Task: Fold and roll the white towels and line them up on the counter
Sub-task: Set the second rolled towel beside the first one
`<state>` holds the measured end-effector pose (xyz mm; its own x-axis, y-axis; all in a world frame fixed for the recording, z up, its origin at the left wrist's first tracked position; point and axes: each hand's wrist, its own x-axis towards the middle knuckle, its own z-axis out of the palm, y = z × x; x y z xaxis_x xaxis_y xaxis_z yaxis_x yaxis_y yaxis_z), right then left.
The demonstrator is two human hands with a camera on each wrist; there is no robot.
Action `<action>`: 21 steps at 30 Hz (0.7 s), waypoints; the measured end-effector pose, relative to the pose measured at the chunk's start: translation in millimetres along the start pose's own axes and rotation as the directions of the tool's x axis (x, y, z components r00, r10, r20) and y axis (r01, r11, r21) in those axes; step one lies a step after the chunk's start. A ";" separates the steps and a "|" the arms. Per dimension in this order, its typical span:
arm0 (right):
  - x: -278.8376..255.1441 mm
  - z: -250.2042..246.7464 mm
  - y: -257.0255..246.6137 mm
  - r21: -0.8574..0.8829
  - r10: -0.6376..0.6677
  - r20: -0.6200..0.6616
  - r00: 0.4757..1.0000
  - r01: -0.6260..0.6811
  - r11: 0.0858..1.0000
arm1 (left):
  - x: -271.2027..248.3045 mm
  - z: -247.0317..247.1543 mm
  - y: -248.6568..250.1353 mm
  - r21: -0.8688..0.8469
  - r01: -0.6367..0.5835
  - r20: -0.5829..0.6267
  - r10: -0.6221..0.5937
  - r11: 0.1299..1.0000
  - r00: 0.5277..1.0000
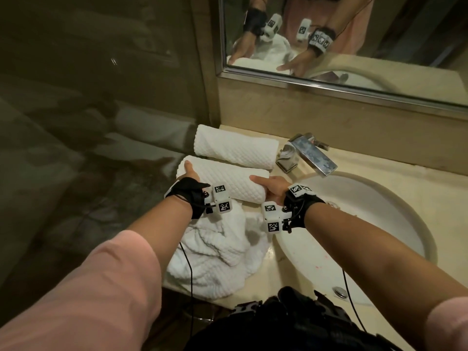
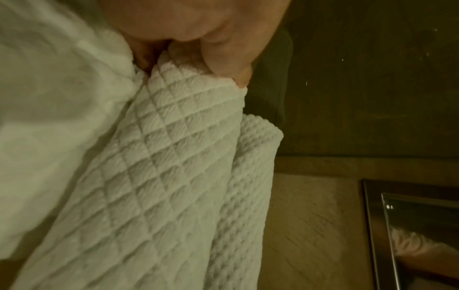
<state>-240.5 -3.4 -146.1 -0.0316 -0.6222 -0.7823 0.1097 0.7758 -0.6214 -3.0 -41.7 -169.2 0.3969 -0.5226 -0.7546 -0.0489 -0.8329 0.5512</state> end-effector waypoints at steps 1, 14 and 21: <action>1.1 0.7 0.2 0.037 -0.008 -0.005 1.000 0.008 0.999 | 1.8 0.8 0.9 0.049 0.000 -0.006 0.001 0.999 1.000; 1.2 4.5 4.6 0.185 -0.147 -0.083 0.986 0.160 0.970 | -28.0 0.9 12.1 0.067 -0.043 0.212 0.028 0.997 0.977; 34.6 -3.6 19.7 -0.164 -0.210 -0.165 0.964 0.183 0.969 | -20.7 3.5 2.6 0.163 -0.042 0.155 0.017 0.986 0.988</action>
<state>-243.0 -9.3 -185.5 -0.2172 -0.7451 -0.6306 -0.0623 0.6553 -0.7528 -14.5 -33.7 -153.4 0.2491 -0.5585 -0.7912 -0.2143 -0.8285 0.5174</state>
